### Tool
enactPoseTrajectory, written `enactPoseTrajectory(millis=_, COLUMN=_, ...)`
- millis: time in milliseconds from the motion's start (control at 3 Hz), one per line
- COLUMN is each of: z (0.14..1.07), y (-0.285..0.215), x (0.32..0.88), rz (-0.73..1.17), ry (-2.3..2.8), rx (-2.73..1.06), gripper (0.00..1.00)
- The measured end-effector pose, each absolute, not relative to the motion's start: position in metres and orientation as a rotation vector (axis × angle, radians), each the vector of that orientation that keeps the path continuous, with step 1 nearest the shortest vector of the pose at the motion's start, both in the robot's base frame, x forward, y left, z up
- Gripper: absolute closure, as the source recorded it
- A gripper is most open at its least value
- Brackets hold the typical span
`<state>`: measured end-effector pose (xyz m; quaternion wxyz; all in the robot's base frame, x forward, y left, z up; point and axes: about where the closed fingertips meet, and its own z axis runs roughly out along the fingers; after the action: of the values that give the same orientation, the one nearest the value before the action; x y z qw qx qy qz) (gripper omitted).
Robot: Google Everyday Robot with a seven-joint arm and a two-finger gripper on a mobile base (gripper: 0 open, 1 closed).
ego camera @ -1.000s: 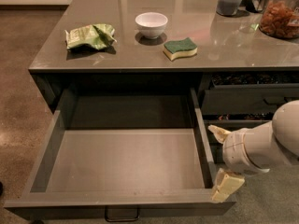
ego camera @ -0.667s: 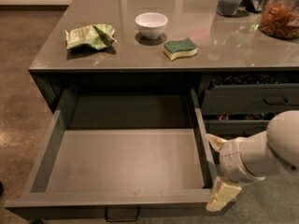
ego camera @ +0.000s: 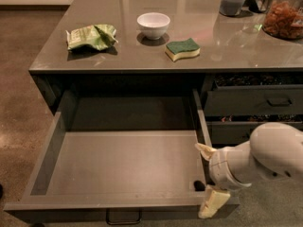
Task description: Close top drawer
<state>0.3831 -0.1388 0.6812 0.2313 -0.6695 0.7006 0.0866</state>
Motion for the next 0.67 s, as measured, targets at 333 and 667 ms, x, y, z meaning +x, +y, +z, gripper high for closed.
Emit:
enactPoseTrajectory(millis=333, z=0.6681, y=-0.1320, x=0.3869, rz=0.249, ry=1.914, rx=-1.851, gripper=0.00)
enactPoseTrajectory(millis=667, z=0.6625, y=-0.1262, x=0.3923, rz=0.250, ry=1.900, rx=-1.856, gripper=0.18)
